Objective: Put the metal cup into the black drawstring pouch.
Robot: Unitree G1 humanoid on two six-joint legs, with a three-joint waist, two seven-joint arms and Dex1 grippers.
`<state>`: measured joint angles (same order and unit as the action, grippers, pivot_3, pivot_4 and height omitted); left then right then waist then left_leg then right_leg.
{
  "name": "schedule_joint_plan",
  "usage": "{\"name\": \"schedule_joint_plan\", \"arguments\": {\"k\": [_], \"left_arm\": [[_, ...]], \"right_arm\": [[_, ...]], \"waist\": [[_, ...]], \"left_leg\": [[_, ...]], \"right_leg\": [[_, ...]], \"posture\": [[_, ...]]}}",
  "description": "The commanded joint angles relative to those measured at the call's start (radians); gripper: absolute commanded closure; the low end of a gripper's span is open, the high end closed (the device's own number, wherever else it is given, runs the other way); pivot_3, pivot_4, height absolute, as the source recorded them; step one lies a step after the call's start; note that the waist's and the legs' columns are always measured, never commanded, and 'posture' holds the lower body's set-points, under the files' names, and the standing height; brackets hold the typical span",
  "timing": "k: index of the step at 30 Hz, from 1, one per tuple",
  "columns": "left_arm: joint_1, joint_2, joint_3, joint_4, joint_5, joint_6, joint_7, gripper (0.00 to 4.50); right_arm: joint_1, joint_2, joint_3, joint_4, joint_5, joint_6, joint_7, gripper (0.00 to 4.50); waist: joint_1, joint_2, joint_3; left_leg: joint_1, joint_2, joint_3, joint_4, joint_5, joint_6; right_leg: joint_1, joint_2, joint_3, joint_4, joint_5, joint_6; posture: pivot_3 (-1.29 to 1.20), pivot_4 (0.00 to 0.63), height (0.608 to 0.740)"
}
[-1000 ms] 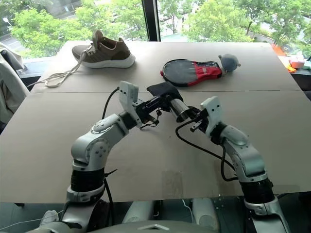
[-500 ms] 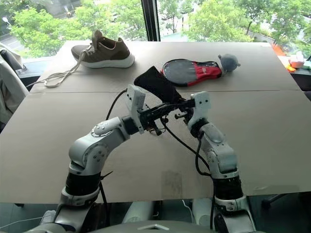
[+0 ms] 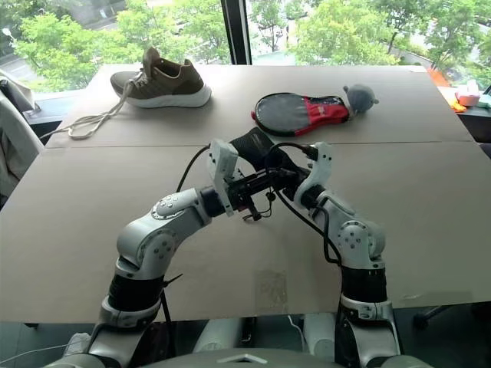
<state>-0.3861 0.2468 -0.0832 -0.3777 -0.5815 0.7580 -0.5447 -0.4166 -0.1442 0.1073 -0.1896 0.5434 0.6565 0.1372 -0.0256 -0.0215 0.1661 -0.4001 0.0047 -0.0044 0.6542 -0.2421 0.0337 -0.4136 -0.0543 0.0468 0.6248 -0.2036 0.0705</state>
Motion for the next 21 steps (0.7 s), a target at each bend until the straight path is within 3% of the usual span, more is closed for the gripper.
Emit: {"name": "schedule_joint_plan", "arguments": {"k": [1, 7, 13, 18, 21], "left_arm": [[-0.04, -0.049, 0.059, 0.007, -0.034, -0.011, 0.06, 4.5], [-0.087, -0.084, 0.116, 0.107, 0.024, -0.017, 0.196, 4.5], [-0.079, -0.06, 0.083, 0.133, 0.062, -0.048, 0.181, 4.5], [-0.082, -0.059, 0.067, 0.153, 0.099, -0.092, 0.171, 4.5], [-0.098, -0.087, 0.086, 0.17, 0.083, -0.085, 0.192, 4.5]], "right_arm": [[-0.006, -0.125, 0.174, 0.009, -0.277, -0.221, 0.1, 3.45], [0.023, -0.173, 0.127, -0.022, -0.294, -0.251, 0.186, 0.93], [0.041, -0.248, 0.069, -0.116, -0.249, -0.205, 0.281, 0.93], [0.07, -0.277, -0.031, -0.232, -0.064, -0.029, 0.35, 0.93], [0.097, -0.259, -0.131, -0.284, 0.132, 0.097, 0.363, 0.93]], "waist": [[0.0, -0.001, 0.0], [-0.005, -0.001, 0.0], [-0.001, -0.001, 0.0], [0.009, -0.001, 0.0], [0.013, -0.002, 0.0]], "left_leg": [[0.0, 0.0, 0.0, 0.0, 0.0, 0.0], [0.0, 0.0, -0.001, 0.0, 0.0, 0.0], [-0.001, 0.0, -0.002, 0.0, 0.0, 0.0], [0.0, 0.0, -0.004, 0.0, 0.0, 0.0], [0.0, 0.0, -0.004, 0.0, 0.0, 0.0]], "right_leg": [[0.0, 0.0, 0.0, 0.0, 0.0, 0.0], [0.0, 0.0, 0.0, 0.0, 0.0, 0.0], [0.0, 0.0, 0.001, 0.0, 0.0, 0.0], [0.0, 0.0, 0.001, 0.0, 0.0, 0.0], [0.0, 0.0, 0.001, 0.0, 0.0, 0.0]], "posture": [[0.0, 0.15, 0.74], [0.0, 0.15, 0.74], [0.0, 0.15, 0.74], [0.0, 0.15, 0.74], [0.0, 0.15, 0.74]]}}
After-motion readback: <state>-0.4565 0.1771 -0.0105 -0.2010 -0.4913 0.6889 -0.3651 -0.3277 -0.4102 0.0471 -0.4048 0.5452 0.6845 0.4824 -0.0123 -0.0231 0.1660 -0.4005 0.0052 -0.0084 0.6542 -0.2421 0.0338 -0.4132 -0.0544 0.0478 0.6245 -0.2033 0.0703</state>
